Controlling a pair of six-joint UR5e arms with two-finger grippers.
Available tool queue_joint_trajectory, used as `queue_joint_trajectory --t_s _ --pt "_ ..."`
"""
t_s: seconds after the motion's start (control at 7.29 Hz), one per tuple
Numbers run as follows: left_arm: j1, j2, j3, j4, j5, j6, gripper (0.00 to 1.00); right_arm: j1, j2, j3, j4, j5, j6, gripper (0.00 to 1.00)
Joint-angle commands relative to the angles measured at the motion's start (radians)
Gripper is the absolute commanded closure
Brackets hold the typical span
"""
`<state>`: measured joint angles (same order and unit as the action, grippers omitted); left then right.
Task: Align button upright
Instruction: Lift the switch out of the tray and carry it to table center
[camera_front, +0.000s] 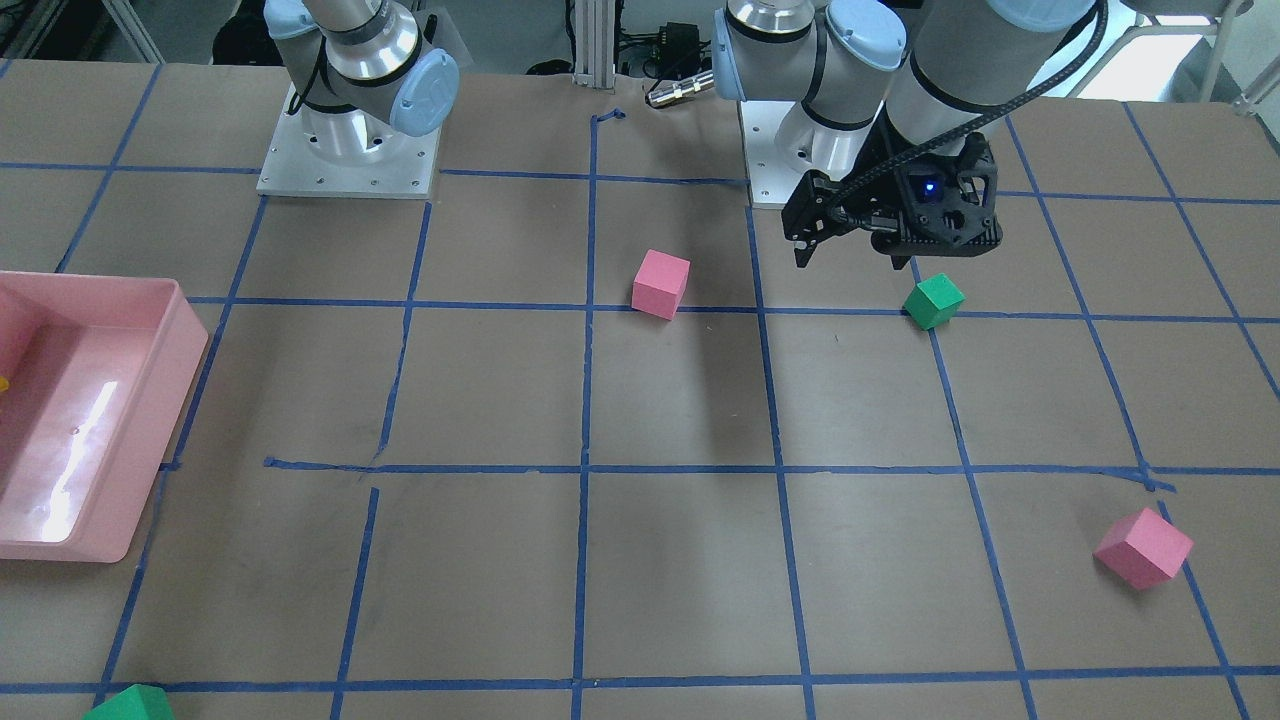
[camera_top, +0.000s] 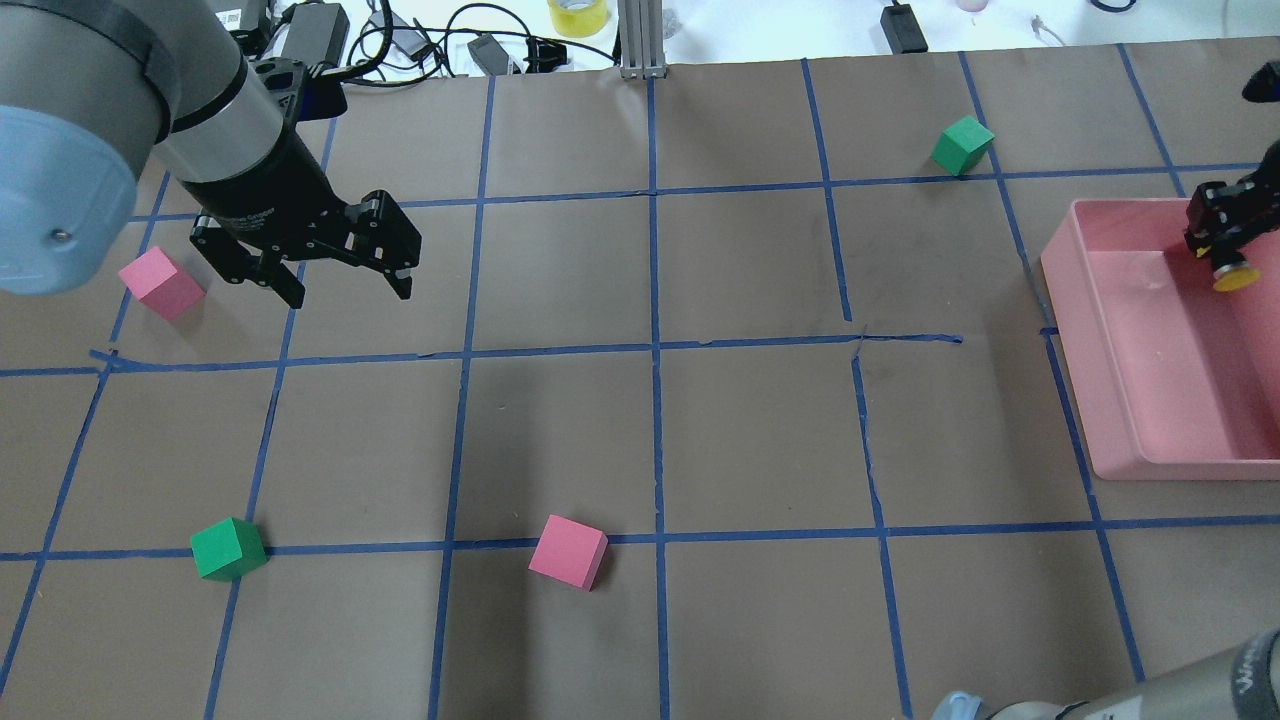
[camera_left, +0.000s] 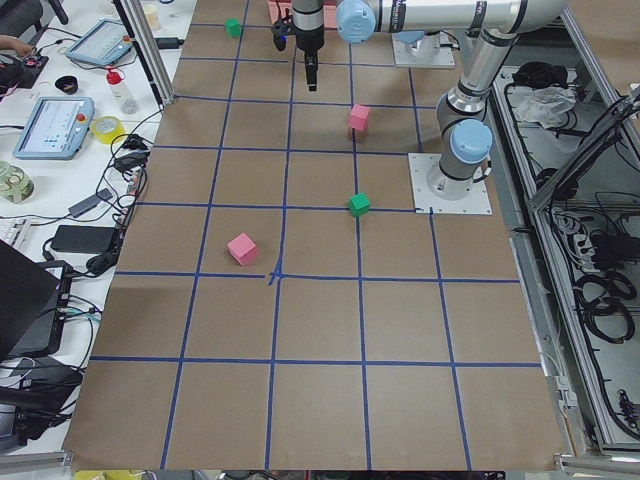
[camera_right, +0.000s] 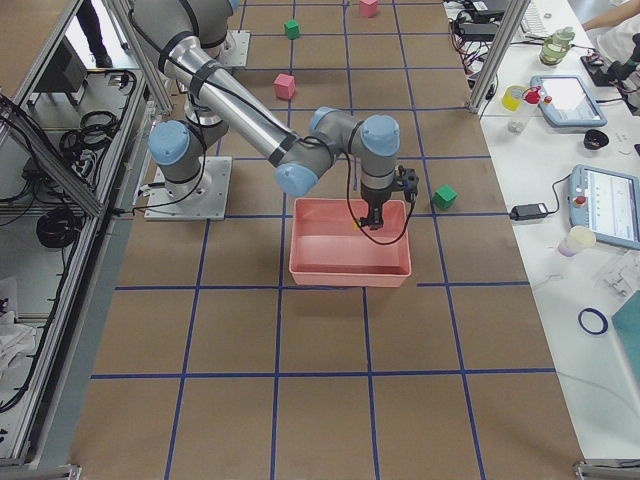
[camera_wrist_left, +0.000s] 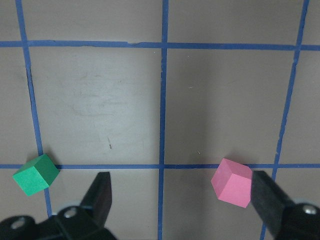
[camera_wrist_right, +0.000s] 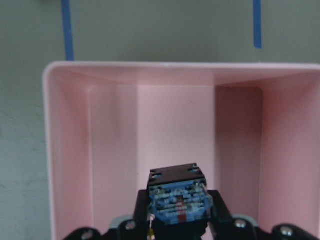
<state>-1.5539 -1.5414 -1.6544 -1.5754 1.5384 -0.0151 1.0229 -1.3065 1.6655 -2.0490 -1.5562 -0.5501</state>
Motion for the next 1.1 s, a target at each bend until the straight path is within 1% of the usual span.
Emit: queue_joint_trajectory --t_s 0.0,0.41,0.55,0.69,0.96 --pt "0.000 0.003 0.002 0.000 0.000 0.000 0.00 0.196 -0.020 -0.052 0.043 0.001 0.150 1.00" --pt "0.003 0.004 0.008 0.002 0.002 0.004 0.00 0.568 0.004 -0.050 0.029 0.004 0.640 1.00" --pt "0.011 0.004 0.008 0.023 0.003 0.004 0.00 0.667 0.053 -0.050 0.003 0.068 0.739 1.00" --pt "0.012 0.006 0.007 0.035 0.003 0.004 0.00 0.730 0.103 -0.049 -0.058 0.093 0.825 1.00" --pt "0.014 0.006 0.008 0.035 0.003 0.003 0.00 0.837 0.186 -0.046 -0.123 0.076 0.906 1.00"
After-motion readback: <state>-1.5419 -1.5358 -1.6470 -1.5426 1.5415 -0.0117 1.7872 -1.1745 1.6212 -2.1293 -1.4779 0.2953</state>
